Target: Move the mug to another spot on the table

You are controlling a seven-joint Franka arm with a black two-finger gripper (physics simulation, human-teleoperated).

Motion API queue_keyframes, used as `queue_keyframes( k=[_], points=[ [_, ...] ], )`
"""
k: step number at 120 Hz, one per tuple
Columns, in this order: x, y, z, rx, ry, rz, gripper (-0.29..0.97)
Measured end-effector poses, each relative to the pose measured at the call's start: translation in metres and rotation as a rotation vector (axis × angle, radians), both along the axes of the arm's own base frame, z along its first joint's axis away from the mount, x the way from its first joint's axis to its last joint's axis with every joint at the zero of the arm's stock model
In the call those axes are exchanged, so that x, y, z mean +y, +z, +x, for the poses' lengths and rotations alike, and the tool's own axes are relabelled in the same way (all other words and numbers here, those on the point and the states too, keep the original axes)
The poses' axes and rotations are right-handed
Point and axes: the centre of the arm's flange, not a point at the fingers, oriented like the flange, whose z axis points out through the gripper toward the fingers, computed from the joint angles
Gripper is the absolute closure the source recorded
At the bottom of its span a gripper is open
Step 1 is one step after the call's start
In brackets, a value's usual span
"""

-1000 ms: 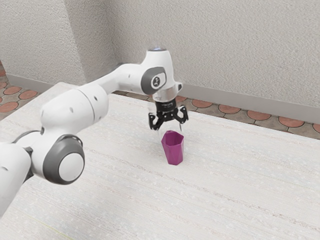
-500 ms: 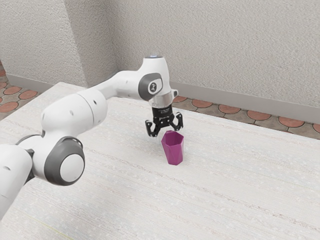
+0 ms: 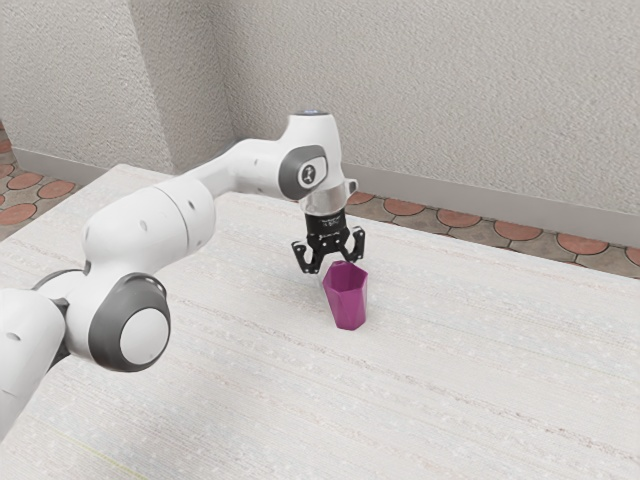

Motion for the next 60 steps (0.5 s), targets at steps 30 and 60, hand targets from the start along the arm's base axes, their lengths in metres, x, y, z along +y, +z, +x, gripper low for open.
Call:
queue_keyframes(
  k=[30,60],
  points=[
    [-0.011,0.008,0.001,-0.022,-0.039,0.004,0.34],
    [-0.010,0.008,-0.002,-0.007,-0.068,0.005,0.48]
  ],
)
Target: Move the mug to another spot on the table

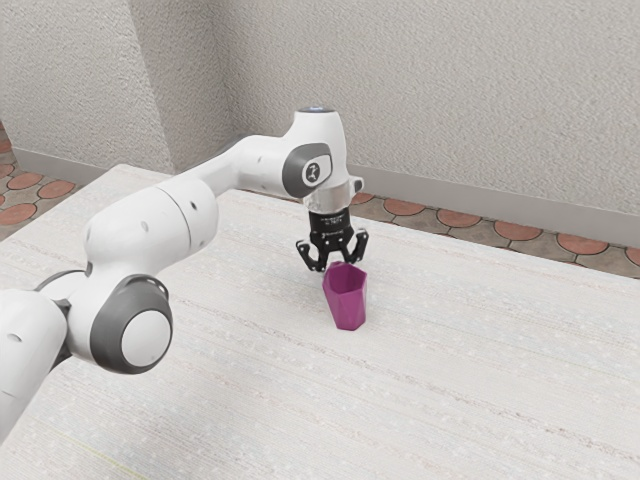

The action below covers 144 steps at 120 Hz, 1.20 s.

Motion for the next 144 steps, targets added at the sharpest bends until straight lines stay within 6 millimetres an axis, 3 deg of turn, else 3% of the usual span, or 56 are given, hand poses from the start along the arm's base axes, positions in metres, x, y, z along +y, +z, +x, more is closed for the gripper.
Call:
queue_keyframes(
  k=[38,85,130,144],
  points=[
    [-0.004,0.002,-0.006,0.048,-0.015,-0.029,0.53],
    [0.014,0.011,-0.013,0.123,0.051,-0.122,0.61],
    [0.044,0.012,-0.024,0.267,0.171,-0.266,0.65],
    [0.084,0.028,-0.031,0.314,0.227,-0.320,0.66]
  ],
)
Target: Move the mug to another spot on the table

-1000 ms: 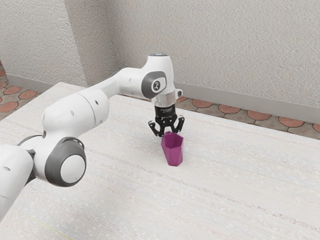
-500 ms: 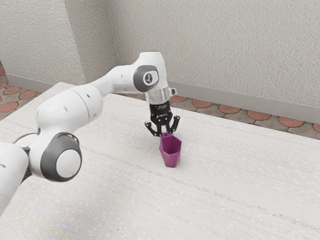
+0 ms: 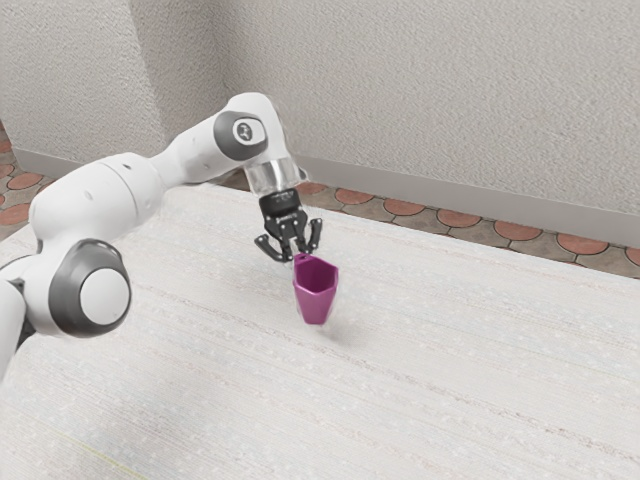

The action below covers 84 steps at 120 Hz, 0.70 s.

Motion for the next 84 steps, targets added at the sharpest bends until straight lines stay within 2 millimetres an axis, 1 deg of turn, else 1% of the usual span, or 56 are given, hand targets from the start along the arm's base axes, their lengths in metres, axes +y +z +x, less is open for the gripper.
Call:
queue_keyframes(
  k=[9,20,25,31,39,58,72,84],
  points=[
    [0.034,0.009,-0.005,0.030,0.044,-0.040,0.66],
    [0.072,0.017,-0.013,0.059,0.083,-0.073,0.66],
    [0.082,0.021,-0.016,0.066,0.085,-0.075,0.66],
    [0.089,0.022,-0.020,0.079,0.078,-0.064,0.66],
    [0.092,0.021,-0.023,0.092,0.054,-0.042,0.66],
    [0.085,0.018,-0.029,0.087,-0.078,0.031,0.66],
    [0.077,0.016,-0.029,0.067,-0.176,0.062,0.66],
    [0.066,0.019,-0.030,0.046,-0.255,0.037,0.66]
  ],
)
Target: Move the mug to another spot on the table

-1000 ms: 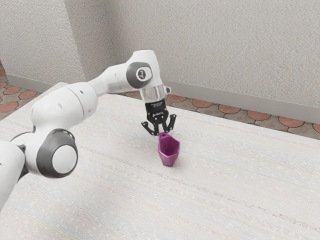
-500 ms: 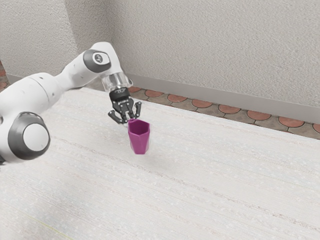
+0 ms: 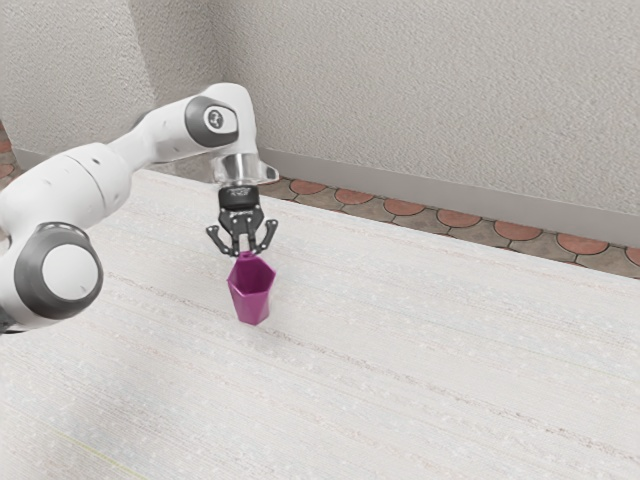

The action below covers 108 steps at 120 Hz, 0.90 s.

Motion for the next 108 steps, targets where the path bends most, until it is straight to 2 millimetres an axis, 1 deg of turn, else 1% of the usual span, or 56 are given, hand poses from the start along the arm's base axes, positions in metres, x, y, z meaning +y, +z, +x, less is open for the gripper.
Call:
queue_keyframes(
  k=[12,32,52,67,108],
  points=[
    [-0.010,0.003,-0.003,-0.002,-0.073,-0.052,0.66],
    [-0.018,-0.003,-0.008,0.010,-0.192,-0.086,0.66],
    [-0.015,-0.009,-0.006,-0.029,-0.297,-0.083,0.66],
    [-0.021,-0.018,-0.001,-0.064,-0.362,-0.104,0.66],
    [-0.021,-0.040,0.006,-0.125,-0.475,-0.161,0.65]
  ],
)
